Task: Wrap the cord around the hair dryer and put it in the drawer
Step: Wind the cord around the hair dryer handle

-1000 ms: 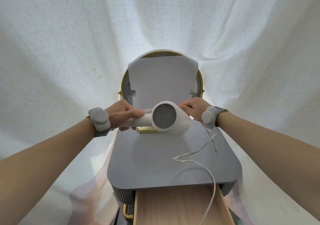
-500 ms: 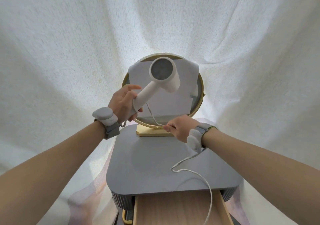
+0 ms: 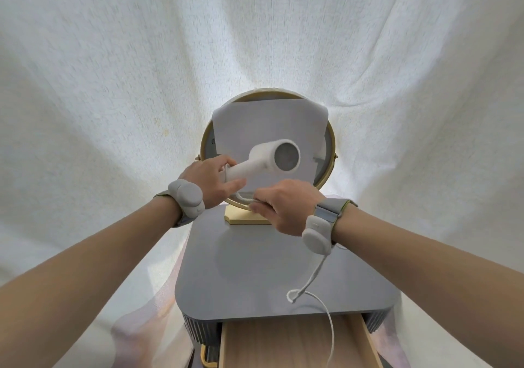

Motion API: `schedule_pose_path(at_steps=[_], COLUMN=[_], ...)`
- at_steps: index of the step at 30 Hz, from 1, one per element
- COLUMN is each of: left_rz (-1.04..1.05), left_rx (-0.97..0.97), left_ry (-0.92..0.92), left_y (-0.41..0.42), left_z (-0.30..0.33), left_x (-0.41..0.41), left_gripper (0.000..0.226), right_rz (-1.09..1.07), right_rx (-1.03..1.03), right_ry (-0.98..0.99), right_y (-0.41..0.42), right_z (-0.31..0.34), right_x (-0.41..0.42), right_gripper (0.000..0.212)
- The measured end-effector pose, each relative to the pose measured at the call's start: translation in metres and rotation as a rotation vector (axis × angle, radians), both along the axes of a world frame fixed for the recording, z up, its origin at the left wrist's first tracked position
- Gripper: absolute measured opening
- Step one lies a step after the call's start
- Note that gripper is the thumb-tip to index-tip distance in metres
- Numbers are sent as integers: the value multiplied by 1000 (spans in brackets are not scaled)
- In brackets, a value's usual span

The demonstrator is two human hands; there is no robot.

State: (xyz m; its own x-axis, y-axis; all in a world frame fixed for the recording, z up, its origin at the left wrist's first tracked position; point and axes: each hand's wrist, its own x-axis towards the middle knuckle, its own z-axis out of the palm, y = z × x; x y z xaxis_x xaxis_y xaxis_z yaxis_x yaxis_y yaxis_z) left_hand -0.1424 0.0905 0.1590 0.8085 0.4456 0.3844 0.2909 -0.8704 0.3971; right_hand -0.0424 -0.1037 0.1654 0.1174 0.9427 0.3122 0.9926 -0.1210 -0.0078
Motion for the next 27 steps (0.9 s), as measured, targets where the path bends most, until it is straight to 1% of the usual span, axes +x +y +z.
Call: schedule_pose_path(at_steps=[3,8,11,12,14,17,20,24,27], left_rz=[-10,-100,-140,-145,-127,-138,-193,-285,-348], left_rx=[38,103,166,194,263,350,366,261,149], left_ry=[83,183,235,254,293,316,304,296,296], left_y=[5,5,0,-2,-7,-13,-12,-4,-2], left_z=[-4,-9,-7,-6,-3,2,3,6,12], left_x=[-3,-7,-5,-4,-1,2,0,-5,-7], left_gripper=[33,69,76,76,67,60,54,42,23], right_rz=[-9,-64,-87,-86,-93,-119,-107,-45,-2], right_rx=[88,104,111,117,109,64,6,-64,-74], right_ry=[-53,-76,-65,-67,-77,-78,-68,1,74], right_y=[-2,-3,-1,0,3,5,3,-5,-7], right_z=[9,22,26,28,32,37,35,30,27], right_x=[7,24,30,32,37,47,61,74,79], right_gripper=[29,32,32,33,36,45,52,35,24])
